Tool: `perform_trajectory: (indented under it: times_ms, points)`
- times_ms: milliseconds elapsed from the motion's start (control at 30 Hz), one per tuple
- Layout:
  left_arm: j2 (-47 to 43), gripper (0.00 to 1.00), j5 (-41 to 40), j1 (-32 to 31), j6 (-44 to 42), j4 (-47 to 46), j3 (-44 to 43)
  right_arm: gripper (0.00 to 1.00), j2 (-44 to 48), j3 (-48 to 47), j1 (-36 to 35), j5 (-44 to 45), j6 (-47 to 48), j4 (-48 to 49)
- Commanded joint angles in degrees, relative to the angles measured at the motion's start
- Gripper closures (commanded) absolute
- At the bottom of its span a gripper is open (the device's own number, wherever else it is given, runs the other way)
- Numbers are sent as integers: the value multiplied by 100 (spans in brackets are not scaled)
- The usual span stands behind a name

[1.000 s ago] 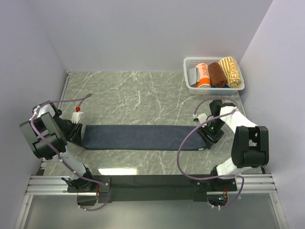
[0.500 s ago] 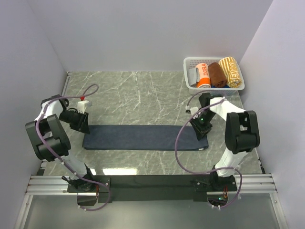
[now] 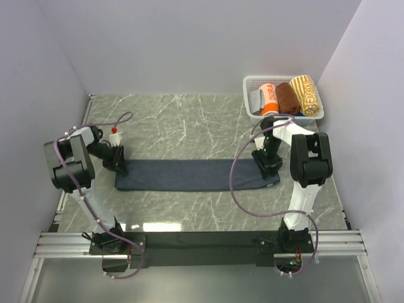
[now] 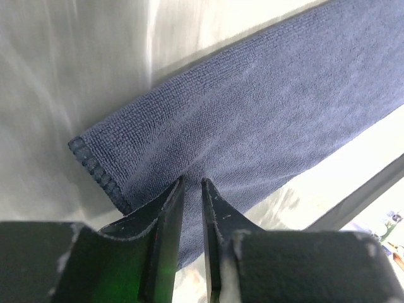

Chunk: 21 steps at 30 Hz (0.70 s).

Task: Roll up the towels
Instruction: Fold the towel

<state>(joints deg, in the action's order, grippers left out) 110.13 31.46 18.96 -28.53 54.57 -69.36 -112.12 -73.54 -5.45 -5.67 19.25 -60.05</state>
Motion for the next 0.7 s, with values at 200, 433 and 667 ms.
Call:
perform_trajectory:
  times_ms: [200, 433, 667]
  points:
    - [721, 75, 299, -823, 709, -711, -1264, 45, -303, -1251, 658, 629, 255, 698]
    - [247, 64, 650, -903, 805, -544, -1246, 39, 470, -1189, 958, 225, 133, 354]
    - [-421, 39, 774, -894, 876, -648, -1246, 41, 419, -1067, 1318, 5, -719, 398]
